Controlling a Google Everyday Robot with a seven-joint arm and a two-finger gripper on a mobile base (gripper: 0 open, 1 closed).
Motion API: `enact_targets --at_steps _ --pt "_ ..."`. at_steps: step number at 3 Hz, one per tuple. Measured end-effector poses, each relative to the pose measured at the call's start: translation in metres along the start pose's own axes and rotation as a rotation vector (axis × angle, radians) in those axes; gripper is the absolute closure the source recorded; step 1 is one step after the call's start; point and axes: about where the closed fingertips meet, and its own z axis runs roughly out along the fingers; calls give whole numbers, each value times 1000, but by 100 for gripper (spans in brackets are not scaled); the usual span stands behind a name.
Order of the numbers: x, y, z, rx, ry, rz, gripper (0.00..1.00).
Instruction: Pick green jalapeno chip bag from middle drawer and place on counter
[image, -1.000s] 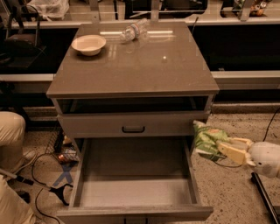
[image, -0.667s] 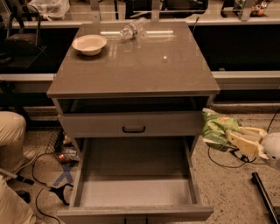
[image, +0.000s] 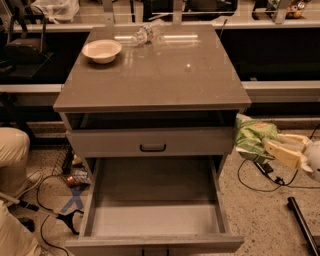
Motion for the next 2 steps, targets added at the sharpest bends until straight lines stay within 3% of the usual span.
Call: enact_targets --at_steps 1,2 --pt "-84 -16 3 -4 -88 -164 100" --pt "-144 -23 13 -13 -140 -280 100"
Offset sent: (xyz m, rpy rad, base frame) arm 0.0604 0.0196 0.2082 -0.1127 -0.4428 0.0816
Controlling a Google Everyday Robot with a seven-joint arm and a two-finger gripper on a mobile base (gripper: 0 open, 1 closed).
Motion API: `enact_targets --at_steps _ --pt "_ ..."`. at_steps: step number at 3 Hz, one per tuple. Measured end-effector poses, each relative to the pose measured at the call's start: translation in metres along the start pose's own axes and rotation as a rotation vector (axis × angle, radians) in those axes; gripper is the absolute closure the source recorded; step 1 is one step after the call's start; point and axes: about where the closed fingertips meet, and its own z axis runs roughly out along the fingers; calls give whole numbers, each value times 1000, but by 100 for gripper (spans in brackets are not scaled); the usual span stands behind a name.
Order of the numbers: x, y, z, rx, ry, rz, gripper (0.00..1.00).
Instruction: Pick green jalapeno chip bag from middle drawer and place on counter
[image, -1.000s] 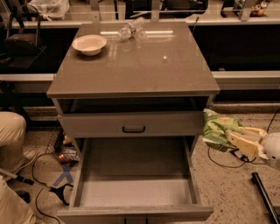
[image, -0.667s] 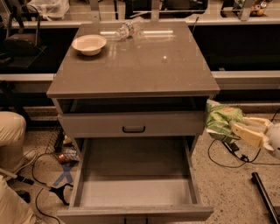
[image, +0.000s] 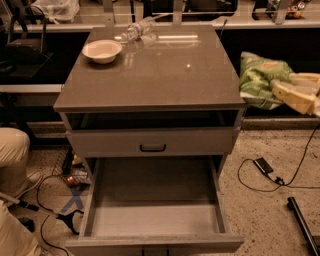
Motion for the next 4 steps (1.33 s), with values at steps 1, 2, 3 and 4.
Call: enact_targets --at_steps 1,2,3,4 --pt "-27 -16 64 -36 -26 -55 100" --pt "-20 -18 123 -72 0 -55 100" --pt "20 -19 179 -86 99 -39 100" --pt "64 -23 216 -67 194 -20 80"
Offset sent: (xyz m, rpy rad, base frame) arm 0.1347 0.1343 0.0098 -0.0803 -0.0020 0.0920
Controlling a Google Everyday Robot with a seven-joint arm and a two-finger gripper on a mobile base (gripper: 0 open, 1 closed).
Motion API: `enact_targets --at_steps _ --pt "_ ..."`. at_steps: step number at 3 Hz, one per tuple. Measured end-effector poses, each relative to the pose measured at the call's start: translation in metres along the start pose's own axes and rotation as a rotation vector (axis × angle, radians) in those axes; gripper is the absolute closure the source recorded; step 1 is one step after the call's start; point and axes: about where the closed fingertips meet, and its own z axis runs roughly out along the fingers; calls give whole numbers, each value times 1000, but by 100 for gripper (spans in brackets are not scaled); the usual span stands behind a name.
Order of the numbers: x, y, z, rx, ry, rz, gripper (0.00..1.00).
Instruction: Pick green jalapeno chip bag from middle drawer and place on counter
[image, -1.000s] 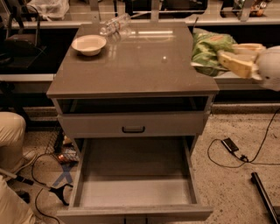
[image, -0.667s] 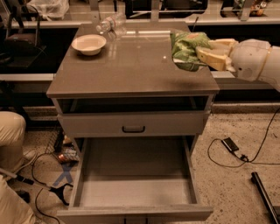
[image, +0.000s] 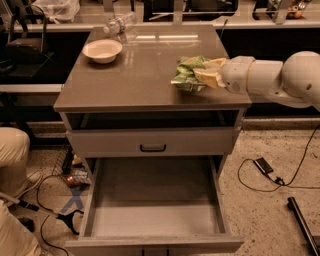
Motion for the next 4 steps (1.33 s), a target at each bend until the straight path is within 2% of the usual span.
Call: enact_targets --at_steps 2,3,4 --pt "32 -8 30 21 68 24 35" --pt "28 -18 18 48 64 14 12" --pt "-1 -30 -16 79 12 -12 0"
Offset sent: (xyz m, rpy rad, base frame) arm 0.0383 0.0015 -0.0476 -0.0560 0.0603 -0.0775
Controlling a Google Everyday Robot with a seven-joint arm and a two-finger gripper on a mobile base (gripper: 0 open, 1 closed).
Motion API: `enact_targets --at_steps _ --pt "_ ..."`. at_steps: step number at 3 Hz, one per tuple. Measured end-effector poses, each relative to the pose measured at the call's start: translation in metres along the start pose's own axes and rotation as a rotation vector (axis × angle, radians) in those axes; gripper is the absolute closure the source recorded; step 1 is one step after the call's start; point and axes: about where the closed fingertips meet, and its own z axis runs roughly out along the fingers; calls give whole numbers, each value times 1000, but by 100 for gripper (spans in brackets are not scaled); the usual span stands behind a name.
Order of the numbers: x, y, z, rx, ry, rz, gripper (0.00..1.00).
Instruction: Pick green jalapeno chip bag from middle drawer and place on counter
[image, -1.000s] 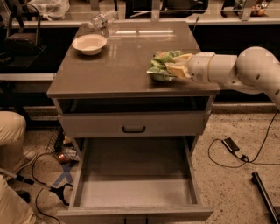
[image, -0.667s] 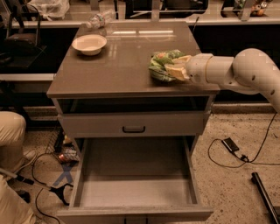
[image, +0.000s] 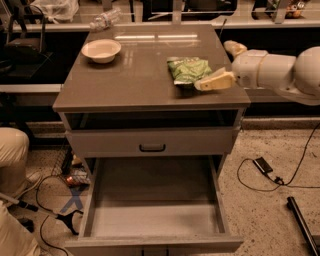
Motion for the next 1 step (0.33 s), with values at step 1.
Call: enact_targets --at_steps 1 --pt "-33 -11 -52 41 -69 -25 0"
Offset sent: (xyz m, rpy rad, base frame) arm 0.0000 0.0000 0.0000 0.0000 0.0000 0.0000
